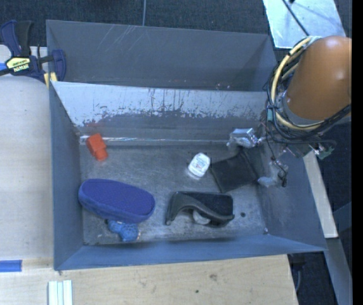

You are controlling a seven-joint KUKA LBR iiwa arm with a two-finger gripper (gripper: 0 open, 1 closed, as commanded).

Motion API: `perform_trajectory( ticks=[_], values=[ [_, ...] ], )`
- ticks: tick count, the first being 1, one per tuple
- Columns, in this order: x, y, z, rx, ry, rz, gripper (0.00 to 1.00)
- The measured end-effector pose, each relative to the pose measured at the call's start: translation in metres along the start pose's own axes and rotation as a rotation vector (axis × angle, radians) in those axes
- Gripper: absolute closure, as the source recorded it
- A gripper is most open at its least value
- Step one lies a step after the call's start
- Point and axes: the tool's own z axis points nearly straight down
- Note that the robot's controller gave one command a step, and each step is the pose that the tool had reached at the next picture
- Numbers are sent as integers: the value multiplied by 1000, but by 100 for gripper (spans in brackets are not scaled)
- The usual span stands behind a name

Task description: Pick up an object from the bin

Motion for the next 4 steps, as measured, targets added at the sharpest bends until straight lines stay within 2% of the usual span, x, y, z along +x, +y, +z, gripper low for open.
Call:
perform_trajectory(
  ticks=[1, 2, 3, 4],
  values=[
    [-25, -35, 110, -3, 4, 225, 0],
    [-11, -43, 128, -3, 3, -359, 0],
    [-12, -43, 127, -2, 2, -357, 100],
    [-6, -21, 46, 6, -4, -339, 100]
  ],
)
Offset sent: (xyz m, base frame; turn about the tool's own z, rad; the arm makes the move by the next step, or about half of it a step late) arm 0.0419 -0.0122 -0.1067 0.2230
